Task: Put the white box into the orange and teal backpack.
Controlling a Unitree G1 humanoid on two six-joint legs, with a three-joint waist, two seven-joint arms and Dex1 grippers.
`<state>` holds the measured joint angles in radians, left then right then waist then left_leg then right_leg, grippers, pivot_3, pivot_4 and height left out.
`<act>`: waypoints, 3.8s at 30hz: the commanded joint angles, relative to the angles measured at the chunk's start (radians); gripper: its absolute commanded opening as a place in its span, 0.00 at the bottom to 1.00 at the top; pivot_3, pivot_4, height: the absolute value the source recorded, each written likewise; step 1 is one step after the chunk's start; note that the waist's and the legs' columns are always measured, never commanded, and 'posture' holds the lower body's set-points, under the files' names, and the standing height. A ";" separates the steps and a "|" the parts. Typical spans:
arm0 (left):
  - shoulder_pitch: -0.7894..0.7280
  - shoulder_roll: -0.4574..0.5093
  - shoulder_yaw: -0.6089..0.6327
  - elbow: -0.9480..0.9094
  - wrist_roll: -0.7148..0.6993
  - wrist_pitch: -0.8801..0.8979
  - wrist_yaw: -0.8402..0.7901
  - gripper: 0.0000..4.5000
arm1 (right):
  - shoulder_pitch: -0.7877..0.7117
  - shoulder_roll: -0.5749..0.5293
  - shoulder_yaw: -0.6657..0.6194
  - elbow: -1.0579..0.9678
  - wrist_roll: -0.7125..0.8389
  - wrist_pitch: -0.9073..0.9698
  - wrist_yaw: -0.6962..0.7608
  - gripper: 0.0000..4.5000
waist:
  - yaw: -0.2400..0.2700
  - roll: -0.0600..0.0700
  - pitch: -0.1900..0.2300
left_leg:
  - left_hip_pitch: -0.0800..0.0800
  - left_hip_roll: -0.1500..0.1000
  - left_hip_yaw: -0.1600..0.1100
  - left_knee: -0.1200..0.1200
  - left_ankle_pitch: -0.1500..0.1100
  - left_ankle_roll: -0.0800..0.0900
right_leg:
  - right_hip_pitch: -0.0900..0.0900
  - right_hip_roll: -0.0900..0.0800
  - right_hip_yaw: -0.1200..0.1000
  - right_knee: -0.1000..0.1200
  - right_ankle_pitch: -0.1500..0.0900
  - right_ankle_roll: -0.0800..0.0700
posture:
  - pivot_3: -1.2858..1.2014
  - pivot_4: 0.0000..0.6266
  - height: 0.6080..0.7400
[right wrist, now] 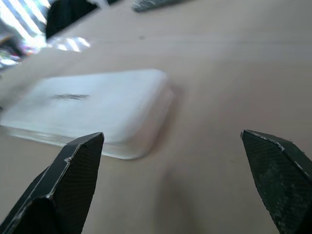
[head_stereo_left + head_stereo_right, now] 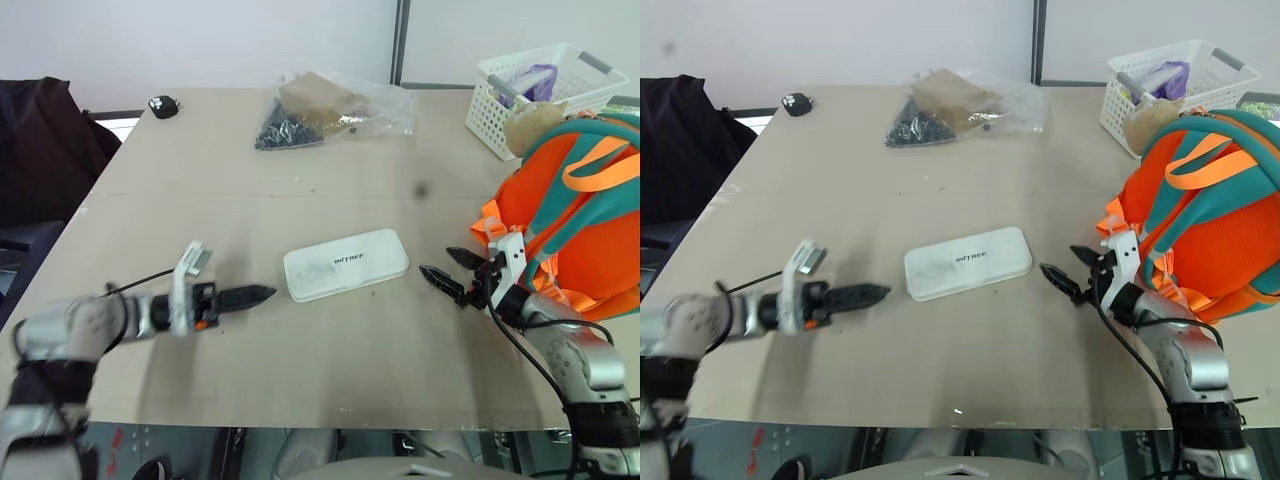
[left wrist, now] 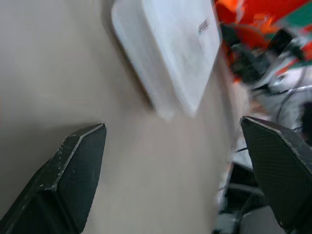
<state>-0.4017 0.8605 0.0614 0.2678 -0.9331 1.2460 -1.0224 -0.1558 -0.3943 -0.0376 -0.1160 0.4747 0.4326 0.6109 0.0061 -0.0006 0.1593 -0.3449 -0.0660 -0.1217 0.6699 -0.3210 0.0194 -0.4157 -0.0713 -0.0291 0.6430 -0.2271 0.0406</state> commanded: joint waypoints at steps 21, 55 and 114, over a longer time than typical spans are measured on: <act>-0.213 -0.154 -0.138 0.234 0.256 -0.030 -0.129 1.00 | -0.118 0.180 0.247 0.060 -0.273 -0.170 -0.036 0.01 | -0.012 0.000 -0.003 | 0.000 -0.002 0.001 0.001 0.001 -0.001 | -0.005 0.000 0.012 0.006 0.001 0.001 | 0.52 0.24 1.00; 0.069 -0.311 0.213 -0.136 0.099 -0.235 -0.040 0.23 | 0.370 0.278 -0.246 -0.416 -0.126 -0.511 -0.403 0.99 | -0.025 -0.009 -0.004 | 0.000 0.001 0.007 0.001 0.001 -0.003 | -0.013 -0.001 0.021 0.014 0.001 0.000 | 0.52 0.24 1.00; -0.205 -0.330 0.422 -0.153 -0.002 -0.691 0.045 0.23 | -0.324 -0.005 -0.229 -0.259 0.823 0.268 -0.141 0.01 | -0.017 -0.009 -0.003 | -0.018 0.002 0.002 0.002 0.001 -0.002 | -0.024 -0.001 0.014 0.003 0.007 -0.001 | 0.52 0.24 1.00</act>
<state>-0.5734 0.5288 0.4029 0.0835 -0.9056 0.6154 -1.0306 -0.4796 -0.3986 -0.2478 -0.3186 1.2886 0.7276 0.4687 -0.0110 -0.0097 0.1567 -0.3629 -0.0636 -0.1192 0.6735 -0.3198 0.0173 -0.4394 -0.0716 -0.0148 0.6456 -0.2189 0.0389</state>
